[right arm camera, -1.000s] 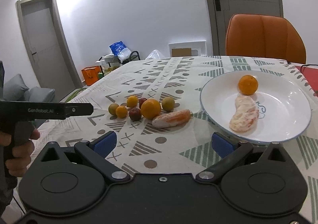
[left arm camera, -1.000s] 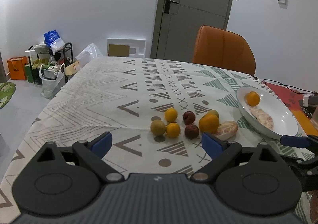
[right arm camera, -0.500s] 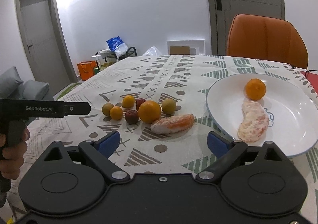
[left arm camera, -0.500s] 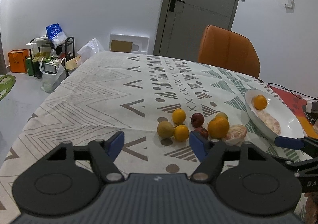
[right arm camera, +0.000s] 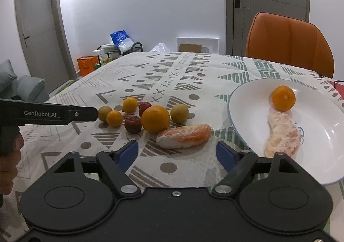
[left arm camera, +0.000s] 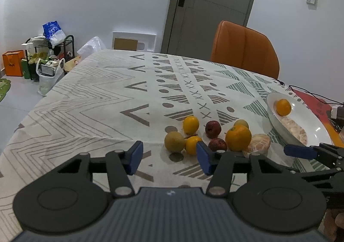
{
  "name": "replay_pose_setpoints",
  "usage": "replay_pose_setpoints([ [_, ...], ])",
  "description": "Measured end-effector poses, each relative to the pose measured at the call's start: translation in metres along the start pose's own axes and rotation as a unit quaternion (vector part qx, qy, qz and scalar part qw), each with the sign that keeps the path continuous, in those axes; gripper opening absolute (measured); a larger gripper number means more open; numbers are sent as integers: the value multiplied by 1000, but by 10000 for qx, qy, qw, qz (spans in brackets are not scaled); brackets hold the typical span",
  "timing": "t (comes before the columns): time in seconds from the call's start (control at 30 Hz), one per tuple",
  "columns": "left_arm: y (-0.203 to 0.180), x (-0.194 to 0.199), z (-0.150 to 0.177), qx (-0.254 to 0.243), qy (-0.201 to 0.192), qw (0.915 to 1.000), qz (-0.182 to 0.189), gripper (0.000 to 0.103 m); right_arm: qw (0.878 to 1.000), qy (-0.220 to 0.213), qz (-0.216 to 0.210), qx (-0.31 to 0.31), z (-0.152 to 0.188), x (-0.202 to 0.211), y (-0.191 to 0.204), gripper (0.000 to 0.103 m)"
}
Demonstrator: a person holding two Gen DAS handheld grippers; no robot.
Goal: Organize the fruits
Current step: 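Grasp the peeled pinkish citrus piece with the right gripper while the left grasps a small green fruit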
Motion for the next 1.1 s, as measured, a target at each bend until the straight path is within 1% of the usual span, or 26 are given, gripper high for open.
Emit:
replay_pose_setpoints([
  [0.13, -1, -8, 0, 21, 41, 10000, 57, 50, 10000, 48, 53, 30, 0, -7, 0, 77],
  [0.27, 1, -15, -1, 39, 77, 9999, 101, 45, 9999, 68, 122, 64, -2, -13, 1, 77],
  [0.43, 4, -20, -5, 99, -20, 9998, 155, 45, 9995, 73, 228, 185, -4, -19, 5, 77],
  [0.63, 10, -23, -7, 200, -57, 9996, 213, 42, 9990, 100, 325, 294, -6, -26, 8, 77],
  [0.8, 16, -23, -6, 299, -48, 9993, 223, 35, 9984, 128, 371, 411, -7, -30, 11, 76],
  [0.83, 17, -23, -6, 319, -48, 9992, 242, 35, 9983, 130, 370, 423, -7, -31, 12, 74],
  [0.93, 18, -22, -5, 329, -37, 9990, 290, 35, 9980, 97, 411, 479, -9, -30, 12, 61],
  [1.1, 18, -21, -3, 331, -48, 9990, 310, 35, 9984, 110, 284, 469, -8, -29, 14, 59],
])
Point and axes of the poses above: each gripper's, at about its wrist camera, not at the fingertips, and x roughly against the way its jaws point, y to its left, z to its underside, the point moved 6 cm from there along -x, roughly the way its jaws point, and after that the axes turned 6 degrees about -x, right-handed, at the moved point
